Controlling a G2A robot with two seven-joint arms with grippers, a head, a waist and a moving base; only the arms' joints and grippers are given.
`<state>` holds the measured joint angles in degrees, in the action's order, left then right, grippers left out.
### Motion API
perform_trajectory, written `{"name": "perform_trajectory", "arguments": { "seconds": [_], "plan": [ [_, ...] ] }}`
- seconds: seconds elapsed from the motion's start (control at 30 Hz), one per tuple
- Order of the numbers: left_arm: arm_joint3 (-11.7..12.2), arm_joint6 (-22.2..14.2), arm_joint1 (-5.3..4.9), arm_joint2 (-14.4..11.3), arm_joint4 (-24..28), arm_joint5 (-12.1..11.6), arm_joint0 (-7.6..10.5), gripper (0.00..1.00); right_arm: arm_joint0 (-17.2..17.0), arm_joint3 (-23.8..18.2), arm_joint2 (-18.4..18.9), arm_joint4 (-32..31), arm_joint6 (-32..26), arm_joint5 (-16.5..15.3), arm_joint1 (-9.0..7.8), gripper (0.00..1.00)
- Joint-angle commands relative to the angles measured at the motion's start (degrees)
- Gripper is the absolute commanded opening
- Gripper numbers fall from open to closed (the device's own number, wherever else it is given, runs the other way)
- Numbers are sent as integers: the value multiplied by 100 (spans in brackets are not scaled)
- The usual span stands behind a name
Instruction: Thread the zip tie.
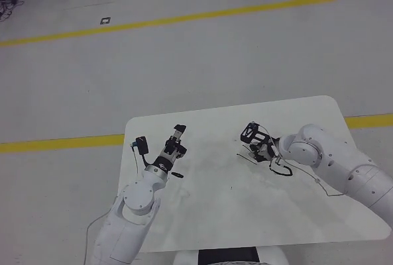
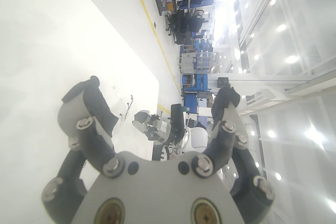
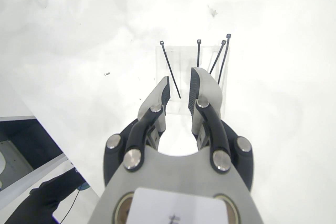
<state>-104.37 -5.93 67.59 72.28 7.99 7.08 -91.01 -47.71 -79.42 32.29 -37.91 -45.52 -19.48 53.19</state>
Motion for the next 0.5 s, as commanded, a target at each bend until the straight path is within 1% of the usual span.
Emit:
{"name": "perform_trajectory", "arguments": {
  "seconds": [0.0, 0.23, 0.47],
  "plan": [
    [0, 0, 0, 0, 0, 0, 0, 100, 74, 50, -108, -33, 48, 0, -1, 16],
    [0, 0, 0, 0, 0, 0, 0, 100, 297, 316, -438, -99, 246, 0, 60, 16],
    [0, 0, 0, 0, 0, 0, 0, 100, 528, 687, -805, -14, 424, 0, 215, 16]
  ]
}}
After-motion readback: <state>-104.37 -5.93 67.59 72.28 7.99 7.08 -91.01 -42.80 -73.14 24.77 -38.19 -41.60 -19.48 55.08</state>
